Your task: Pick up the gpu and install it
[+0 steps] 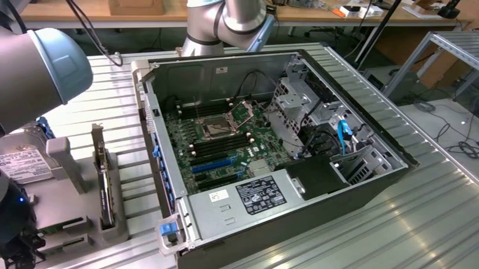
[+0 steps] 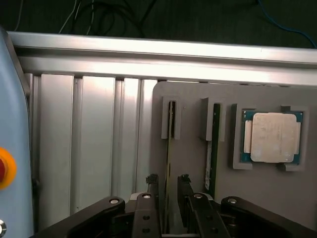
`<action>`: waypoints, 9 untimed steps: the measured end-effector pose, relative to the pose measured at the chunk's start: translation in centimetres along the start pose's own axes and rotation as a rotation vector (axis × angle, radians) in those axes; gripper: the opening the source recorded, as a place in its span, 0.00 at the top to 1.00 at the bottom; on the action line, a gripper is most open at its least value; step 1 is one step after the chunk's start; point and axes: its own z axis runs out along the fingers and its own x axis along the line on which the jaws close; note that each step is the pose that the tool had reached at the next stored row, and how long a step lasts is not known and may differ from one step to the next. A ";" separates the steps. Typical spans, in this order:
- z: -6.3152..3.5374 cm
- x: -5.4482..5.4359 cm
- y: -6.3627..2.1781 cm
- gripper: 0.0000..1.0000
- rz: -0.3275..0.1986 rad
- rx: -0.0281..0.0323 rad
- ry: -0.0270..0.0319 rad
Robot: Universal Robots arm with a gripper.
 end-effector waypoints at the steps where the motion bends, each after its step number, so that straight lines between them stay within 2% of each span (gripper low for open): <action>1: 0.22 0.0 -0.01 0.70 0.000 0.0001 -0.0001; 4: 0.79 0.0 -0.02 0.70 0.000 0.0001 -0.0001; 9: 0.84 0.0 -0.02 0.70 0.000 0.0000 0.0000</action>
